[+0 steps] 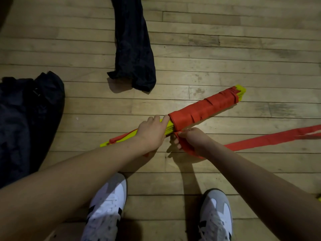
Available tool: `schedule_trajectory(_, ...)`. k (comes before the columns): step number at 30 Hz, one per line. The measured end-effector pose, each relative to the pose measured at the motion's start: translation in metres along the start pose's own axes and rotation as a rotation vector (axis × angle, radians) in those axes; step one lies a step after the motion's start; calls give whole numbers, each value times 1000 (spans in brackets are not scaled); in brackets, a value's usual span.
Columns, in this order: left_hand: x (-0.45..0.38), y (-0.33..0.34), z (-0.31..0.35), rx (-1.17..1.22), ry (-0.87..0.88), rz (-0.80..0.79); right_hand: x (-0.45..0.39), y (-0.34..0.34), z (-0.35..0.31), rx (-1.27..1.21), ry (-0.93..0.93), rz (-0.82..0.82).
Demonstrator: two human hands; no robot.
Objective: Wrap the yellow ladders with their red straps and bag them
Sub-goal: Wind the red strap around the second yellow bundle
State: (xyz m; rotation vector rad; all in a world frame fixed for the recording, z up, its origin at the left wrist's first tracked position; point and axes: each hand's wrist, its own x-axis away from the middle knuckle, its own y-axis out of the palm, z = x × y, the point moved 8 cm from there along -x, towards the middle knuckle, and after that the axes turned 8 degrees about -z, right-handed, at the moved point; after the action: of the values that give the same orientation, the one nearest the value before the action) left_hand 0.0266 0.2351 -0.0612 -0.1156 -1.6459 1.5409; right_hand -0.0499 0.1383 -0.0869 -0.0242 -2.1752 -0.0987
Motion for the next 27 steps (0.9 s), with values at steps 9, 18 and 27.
schedule_trajectory(9,-19,-16,-6,-1,-123,31,4,-8,-18,43,-96,94)
schedule_trajectory(18,-30,-26,-10,-77,-188,79,-2,-4,-27,27,-77,50)
schedule_trajectory(27,-30,-22,-3,-249,-161,135,-5,-5,-21,-43,-73,13)
